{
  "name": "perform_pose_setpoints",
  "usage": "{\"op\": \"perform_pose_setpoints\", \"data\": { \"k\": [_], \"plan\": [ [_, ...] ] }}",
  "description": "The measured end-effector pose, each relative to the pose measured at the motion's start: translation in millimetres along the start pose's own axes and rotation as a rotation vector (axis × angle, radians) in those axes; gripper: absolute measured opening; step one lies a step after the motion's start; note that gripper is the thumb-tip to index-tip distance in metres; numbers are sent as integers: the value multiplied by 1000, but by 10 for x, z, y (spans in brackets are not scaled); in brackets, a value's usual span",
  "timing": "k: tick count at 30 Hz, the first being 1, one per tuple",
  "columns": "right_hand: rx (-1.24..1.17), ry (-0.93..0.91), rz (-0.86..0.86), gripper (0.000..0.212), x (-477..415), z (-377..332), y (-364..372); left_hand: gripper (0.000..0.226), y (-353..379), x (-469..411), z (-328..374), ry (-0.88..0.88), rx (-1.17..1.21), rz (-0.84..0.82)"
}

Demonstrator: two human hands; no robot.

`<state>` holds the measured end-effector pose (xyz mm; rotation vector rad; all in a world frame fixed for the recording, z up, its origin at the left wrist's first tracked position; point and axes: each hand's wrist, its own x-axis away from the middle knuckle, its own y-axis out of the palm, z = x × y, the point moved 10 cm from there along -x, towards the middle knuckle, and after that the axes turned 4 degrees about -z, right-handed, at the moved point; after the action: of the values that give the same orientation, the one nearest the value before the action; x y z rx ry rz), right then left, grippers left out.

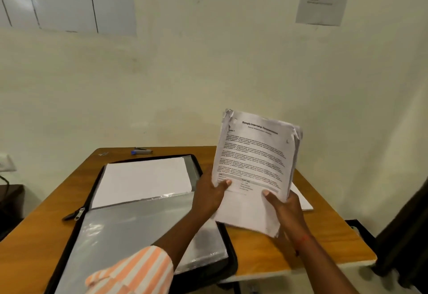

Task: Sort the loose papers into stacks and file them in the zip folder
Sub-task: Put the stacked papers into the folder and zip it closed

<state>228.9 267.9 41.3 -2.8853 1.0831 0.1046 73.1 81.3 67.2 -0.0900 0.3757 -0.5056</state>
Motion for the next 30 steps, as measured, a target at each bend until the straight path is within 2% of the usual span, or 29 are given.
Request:
{"op": "perform_pose_setpoints", "data": {
  "k": [3,5,7,10,13,14,15,19,21,23,25,26,28,29,30],
  "plan": [
    [-105,-112,-42,28,-90,-348,-144,52,-176,-206,262,23,-266,-171],
    [-219,-138,-84,34,-141,-526,-280,53,-313,-292,362,-26,-396,-311],
    [-201,-83,-213,40,-198,-606,-280,46,-427,-341,401,-82,-410,-429],
    [-26,62,-483,53,-159,-501,-44,48,-482,-341,370,-111,-476,-559],
    [-47,162,-605,84,-106,-395,52,38,-473,-301,337,-124,-506,-630],
    [-68,176,-632,89,-103,-387,52,37,-471,-290,309,-139,-500,-649],
    [-71,184,-654,85,-109,-372,49,39,-459,-262,281,-159,-497,-676],
    [73,211,-735,45,-57,-275,177,46,-325,-201,221,-154,-608,-811],
    [145,178,-761,42,6,-202,316,47,-258,-187,146,-187,-665,-853],
    [188,128,-722,44,-1,-100,354,51,-253,-246,67,-183,-789,-805],
    [178,114,-570,40,-141,5,192,55,-395,-405,157,-57,-922,-546],
    [156,118,-471,37,-206,75,48,53,-505,-425,285,38,-912,-357],
    [50,153,-282,36,-262,269,-259,32,-731,-312,494,209,-743,-19],
    [-30,175,-205,37,-245,378,-381,20,-813,-237,453,214,-653,73],
    [-102,194,-140,38,-215,492,-471,13,-832,-175,311,164,-601,85]
  ]
}}
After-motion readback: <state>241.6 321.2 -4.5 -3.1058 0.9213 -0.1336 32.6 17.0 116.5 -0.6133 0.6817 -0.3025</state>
